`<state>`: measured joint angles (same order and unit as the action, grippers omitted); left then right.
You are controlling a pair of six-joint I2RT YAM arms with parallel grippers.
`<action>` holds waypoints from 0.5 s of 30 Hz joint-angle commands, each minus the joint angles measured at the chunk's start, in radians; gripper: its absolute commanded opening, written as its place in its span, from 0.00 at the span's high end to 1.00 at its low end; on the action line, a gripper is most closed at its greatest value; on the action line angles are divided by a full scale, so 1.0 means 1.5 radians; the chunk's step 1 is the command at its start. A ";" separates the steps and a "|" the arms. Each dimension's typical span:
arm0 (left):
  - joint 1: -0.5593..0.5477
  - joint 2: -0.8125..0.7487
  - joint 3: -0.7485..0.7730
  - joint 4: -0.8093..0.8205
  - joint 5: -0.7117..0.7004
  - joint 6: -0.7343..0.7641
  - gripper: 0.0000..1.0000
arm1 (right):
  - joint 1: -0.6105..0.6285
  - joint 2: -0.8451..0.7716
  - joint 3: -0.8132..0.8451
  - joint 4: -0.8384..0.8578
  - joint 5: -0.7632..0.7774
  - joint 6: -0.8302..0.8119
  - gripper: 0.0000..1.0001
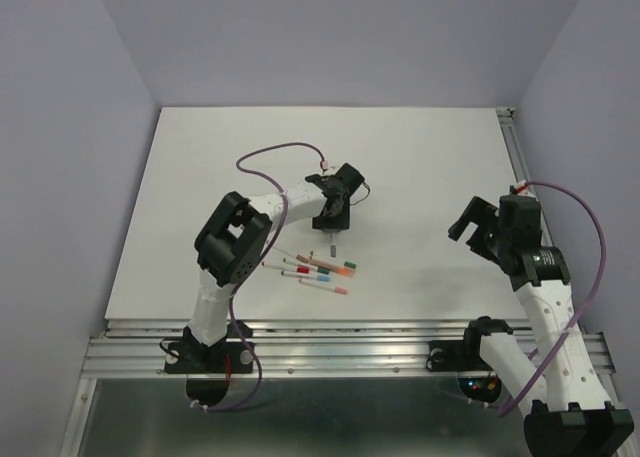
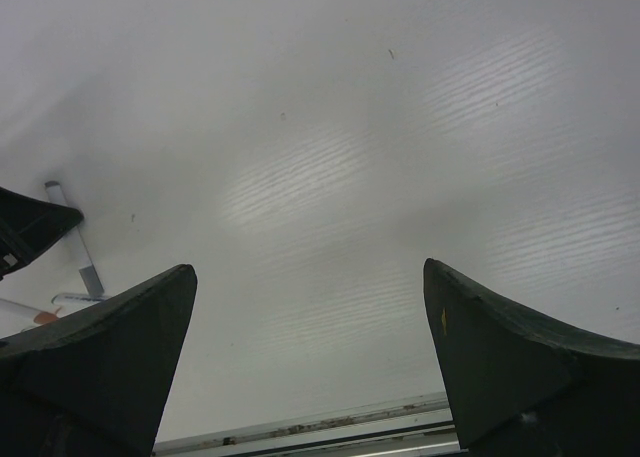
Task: Open the pen caps
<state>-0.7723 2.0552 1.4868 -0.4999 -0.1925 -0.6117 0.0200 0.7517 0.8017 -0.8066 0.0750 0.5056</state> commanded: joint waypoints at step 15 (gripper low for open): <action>-0.003 -0.010 -0.056 0.080 0.033 -0.034 1.00 | -0.002 -0.038 -0.006 0.044 -0.091 -0.024 0.00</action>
<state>-0.7708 2.0090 1.3972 -0.3630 -0.1654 -0.6460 0.0200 0.7235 0.8013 -0.7990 0.0051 0.4938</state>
